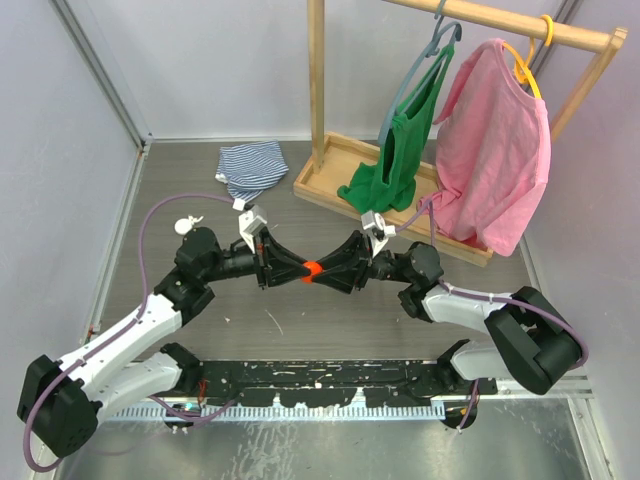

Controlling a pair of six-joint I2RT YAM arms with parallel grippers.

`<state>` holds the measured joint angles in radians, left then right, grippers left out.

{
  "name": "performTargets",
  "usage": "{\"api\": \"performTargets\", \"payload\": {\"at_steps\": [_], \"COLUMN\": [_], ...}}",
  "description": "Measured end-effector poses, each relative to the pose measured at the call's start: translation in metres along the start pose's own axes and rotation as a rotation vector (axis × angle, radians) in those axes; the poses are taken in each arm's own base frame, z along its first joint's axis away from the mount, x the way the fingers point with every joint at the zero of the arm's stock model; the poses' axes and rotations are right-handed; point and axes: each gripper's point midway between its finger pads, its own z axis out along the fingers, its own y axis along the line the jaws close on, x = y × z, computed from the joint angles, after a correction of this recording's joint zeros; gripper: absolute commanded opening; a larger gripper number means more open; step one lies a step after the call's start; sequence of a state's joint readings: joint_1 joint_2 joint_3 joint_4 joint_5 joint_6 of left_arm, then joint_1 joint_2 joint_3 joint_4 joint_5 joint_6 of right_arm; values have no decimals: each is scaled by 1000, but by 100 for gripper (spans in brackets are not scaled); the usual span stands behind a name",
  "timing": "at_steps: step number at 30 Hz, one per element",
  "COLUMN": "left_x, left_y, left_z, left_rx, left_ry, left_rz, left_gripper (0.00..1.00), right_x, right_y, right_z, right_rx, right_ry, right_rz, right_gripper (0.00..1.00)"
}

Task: Insert the wireless bluetooth earbuds into the charging case
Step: Pick up the charging case at the center of the board.

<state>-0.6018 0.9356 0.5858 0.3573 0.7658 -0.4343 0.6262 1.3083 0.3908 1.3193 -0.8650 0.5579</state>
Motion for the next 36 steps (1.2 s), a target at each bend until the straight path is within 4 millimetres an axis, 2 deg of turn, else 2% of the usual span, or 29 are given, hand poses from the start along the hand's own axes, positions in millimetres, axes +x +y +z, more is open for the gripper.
{"api": "performTargets", "payload": {"at_steps": [4, 9, 19, 24, 36], "left_x": [2, 1, 1, 0, 0], "left_y": [-1, 0, 0, 0, 0], "left_z": [-3, -3, -3, -3, -4], "left_rx": [-7, -13, -12, -12, -10], "left_ry": [7, 4, 3, 3, 1], "left_rz": [20, 32, 32, 33, 43], "left_gripper": [5, 5, 6, 6, 6], "right_x": [2, 2, 14, 14, 12], "right_y": [0, 0, 0, 1, 2], "right_z": [0, 0, 4, 5, 7], "right_rx": [-2, -5, -16, -26, -32], "right_ry": [7, 9, 28, 20, 6], "right_rz": [1, -1, 18, 7, -4], "right_gripper": [52, 55, 51, 50, 28]}}
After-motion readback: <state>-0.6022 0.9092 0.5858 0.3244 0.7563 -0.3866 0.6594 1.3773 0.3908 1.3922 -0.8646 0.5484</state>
